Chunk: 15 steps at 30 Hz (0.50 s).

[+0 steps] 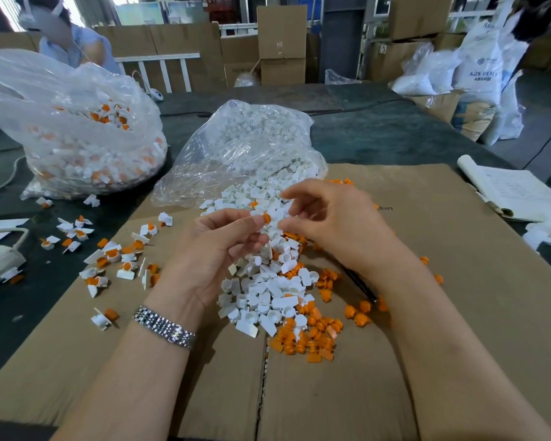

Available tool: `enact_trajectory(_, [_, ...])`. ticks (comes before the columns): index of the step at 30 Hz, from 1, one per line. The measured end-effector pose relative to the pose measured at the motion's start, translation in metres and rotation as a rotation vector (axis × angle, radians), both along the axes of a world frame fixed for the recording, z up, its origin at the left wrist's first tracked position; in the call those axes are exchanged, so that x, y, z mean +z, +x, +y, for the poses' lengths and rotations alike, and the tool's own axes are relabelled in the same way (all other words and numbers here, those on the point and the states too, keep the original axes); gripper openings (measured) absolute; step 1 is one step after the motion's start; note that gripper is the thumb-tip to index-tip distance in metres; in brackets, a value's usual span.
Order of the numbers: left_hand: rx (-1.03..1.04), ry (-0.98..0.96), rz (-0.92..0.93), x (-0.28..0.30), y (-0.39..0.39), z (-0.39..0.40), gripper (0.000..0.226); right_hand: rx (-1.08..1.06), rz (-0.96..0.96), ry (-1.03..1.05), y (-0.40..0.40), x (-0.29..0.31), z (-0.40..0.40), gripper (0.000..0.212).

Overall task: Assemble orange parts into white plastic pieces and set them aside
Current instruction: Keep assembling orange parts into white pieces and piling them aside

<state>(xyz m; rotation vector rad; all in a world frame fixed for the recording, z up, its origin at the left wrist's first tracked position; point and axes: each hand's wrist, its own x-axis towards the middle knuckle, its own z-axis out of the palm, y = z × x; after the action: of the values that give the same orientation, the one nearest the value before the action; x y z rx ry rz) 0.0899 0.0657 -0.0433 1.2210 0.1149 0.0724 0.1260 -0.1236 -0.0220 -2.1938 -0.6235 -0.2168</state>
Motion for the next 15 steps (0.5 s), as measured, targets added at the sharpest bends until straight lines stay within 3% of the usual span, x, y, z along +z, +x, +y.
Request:
enact_trajectory(3, [0.031, -0.038, 0.030, 0.001, -0.001, 0.001, 0.011, -0.334, 0.052, -0.378, 0.012, -0.006, -0.022, 0.049])
enact_trajectory(6, [0.039, -0.054, 0.038, 0.001, -0.002, 0.002, 0.012, -0.431, 0.250, -0.679, 0.014, -0.012, -0.029, 0.060])
enact_trajectory(15, [0.054, -0.072, 0.036, 0.001, -0.002, 0.002, 0.010, -0.419, 0.207, -0.751, 0.008, -0.009, -0.018, 0.041])
